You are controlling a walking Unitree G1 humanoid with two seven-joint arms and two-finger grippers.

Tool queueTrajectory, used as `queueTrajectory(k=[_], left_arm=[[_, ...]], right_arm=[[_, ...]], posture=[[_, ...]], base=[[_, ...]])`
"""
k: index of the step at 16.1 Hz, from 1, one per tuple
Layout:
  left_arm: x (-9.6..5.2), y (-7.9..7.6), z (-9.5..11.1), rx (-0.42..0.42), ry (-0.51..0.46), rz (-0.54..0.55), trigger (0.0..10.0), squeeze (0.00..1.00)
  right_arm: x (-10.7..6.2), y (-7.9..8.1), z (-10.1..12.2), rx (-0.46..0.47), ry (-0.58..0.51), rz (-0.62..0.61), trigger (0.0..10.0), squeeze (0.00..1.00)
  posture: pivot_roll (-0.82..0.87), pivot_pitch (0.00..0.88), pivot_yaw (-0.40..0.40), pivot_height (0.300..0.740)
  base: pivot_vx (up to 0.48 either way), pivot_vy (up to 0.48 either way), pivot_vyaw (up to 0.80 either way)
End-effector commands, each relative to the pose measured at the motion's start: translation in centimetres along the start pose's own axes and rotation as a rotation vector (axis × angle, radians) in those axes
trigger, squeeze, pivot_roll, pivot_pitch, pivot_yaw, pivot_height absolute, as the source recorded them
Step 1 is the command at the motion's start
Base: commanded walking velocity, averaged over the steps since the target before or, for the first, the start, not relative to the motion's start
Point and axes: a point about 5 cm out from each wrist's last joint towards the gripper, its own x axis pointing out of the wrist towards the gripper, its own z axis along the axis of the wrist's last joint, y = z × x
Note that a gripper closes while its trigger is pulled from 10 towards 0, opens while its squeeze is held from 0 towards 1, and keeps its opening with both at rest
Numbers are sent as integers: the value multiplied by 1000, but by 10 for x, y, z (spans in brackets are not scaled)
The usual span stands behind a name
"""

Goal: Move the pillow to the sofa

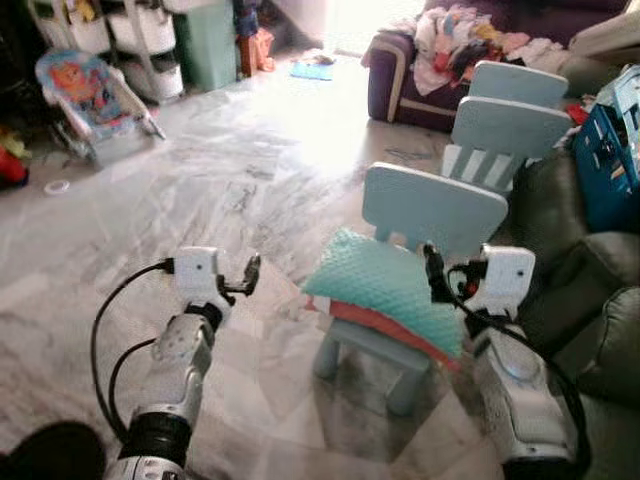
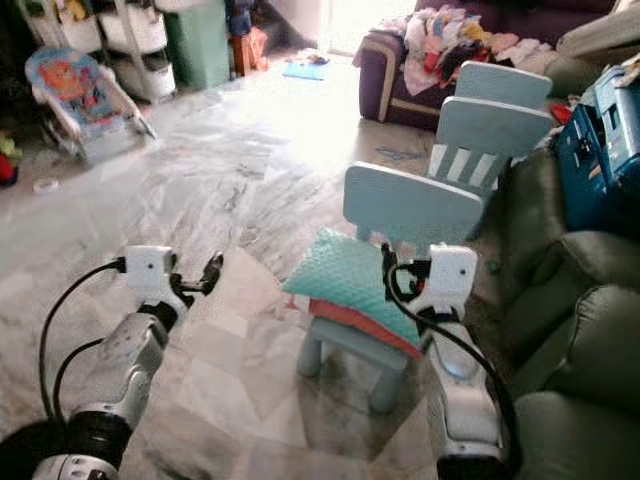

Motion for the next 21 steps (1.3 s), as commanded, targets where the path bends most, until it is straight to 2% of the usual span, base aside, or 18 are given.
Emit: queueTrajectory(k=[1,7,9,21], left_arm=[[2,-9,0,-3,2,-26,10000,0],[4,-7,2,-11,3,-19,10000,0],[4,-8,0,-34,15,-35,10000,0],[4,-4,-1,-18,30,-9,10000,0]], right_arm=[[-2,-8,0,-8,2,-28,10000,0],[-1,-8,0,-3,6,-32,10000,0],[-1,-8,-1,1,11,-34,10000,0],[-3,-9,-2,7,18,-39,10000,0]], posture=[[-150,50,-16,740],[-149,49,-16,740],[-149,49,-15,740],[-152,51,-12,740]], base=[[0,0,0],[0,0,0],[0,0,-800],[0,0,-800]])
